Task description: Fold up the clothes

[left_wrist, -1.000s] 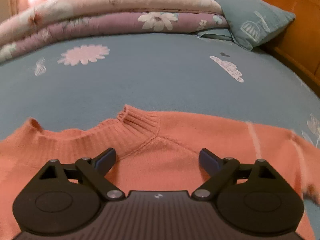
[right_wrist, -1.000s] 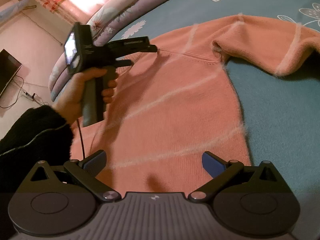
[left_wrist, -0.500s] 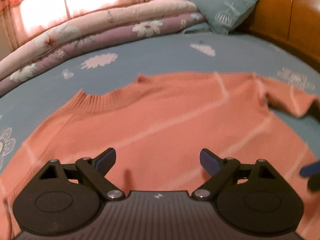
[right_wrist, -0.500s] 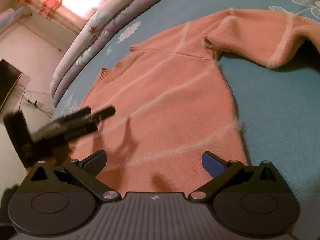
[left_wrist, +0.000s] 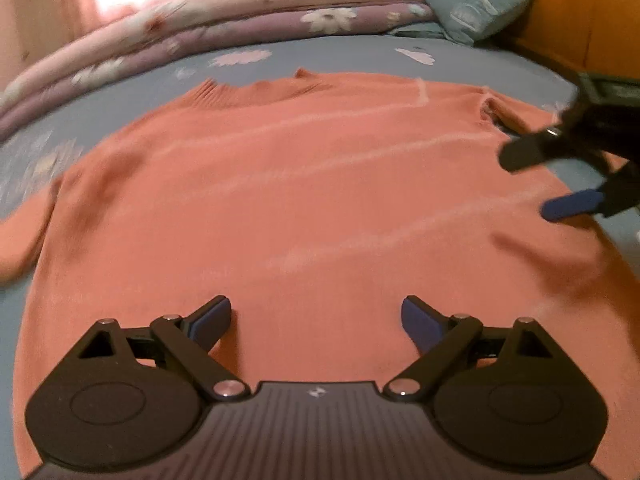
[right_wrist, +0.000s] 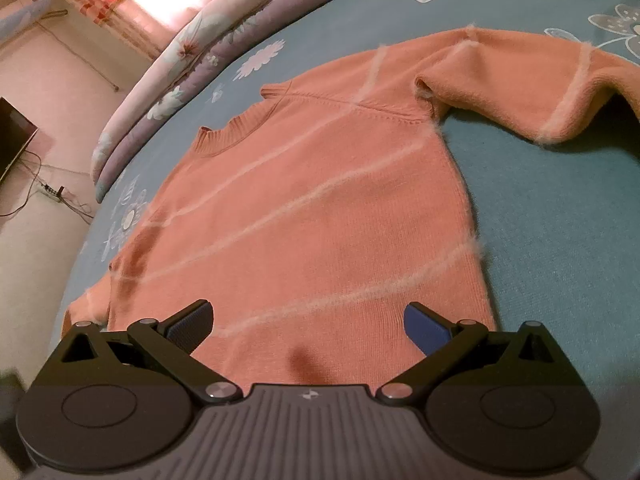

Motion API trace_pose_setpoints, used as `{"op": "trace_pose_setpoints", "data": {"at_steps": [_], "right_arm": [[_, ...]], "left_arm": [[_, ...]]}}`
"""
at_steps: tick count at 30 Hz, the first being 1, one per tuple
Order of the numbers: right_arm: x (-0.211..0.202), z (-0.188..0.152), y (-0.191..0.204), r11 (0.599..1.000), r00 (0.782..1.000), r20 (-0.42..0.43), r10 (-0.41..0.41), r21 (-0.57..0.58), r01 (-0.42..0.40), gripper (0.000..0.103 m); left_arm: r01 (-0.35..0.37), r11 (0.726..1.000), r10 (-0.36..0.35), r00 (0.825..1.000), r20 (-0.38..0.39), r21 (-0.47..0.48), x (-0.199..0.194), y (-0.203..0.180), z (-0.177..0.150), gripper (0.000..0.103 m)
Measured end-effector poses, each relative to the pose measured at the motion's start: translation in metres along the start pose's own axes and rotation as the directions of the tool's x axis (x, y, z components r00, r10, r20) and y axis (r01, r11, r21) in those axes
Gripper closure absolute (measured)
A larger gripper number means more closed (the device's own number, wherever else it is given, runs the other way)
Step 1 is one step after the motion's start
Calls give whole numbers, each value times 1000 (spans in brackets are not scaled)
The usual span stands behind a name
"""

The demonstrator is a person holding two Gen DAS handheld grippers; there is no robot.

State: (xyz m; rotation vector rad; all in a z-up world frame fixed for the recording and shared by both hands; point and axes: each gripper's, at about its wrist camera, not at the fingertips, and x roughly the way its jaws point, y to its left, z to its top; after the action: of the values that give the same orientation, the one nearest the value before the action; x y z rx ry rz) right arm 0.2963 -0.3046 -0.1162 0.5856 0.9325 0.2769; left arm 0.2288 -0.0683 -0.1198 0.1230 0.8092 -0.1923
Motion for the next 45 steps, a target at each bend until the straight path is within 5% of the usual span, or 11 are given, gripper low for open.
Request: {"op": "trace_pose_setpoints", "data": {"at_steps": [9,17,20,21,26,30,36,40,45], "right_arm": [[6,-8,10,997,998,40,-44,-57,47,0],[7,-21,27,976,992,55,-112,-184,120,0],[-6,-26,39,980,999,14,-41,-193,43,0],[-12,-28,44,977,999,-7,40,-210,-40,0],[-10,-43,58,918,925,-216,314,-180,-353,0],[12,-51,41,940,892,-352,285,-79,-332,0],[-8,-56,2,934,852,-405,333,18,-356,0],[-31,-65,0,939,870,-404,285,-67,-338,0],[-53,-61,9,946,918,-335,211,-165,-278,0]], "left_arm": [[-73,992,76,997,23,-99,-54,-9,-65,8],[-76,988,79,997,15,-136,-81,-12,-79,8],[-106,986,112,993,41,-132,-80,-12,-77,8],[-128,983,132,991,25,-131,-76,-13,-77,8],[-129,978,133,991,11,-166,-65,-10,-81,5],[-130,976,133,991,6,-173,-62,-9,-80,3],[-131,976,136,991,15,-176,-63,-10,-81,3],[-124,974,129,992,15,-190,-66,-11,-81,3],[-35,968,50,997,54,-248,-71,-7,-63,3]]}}
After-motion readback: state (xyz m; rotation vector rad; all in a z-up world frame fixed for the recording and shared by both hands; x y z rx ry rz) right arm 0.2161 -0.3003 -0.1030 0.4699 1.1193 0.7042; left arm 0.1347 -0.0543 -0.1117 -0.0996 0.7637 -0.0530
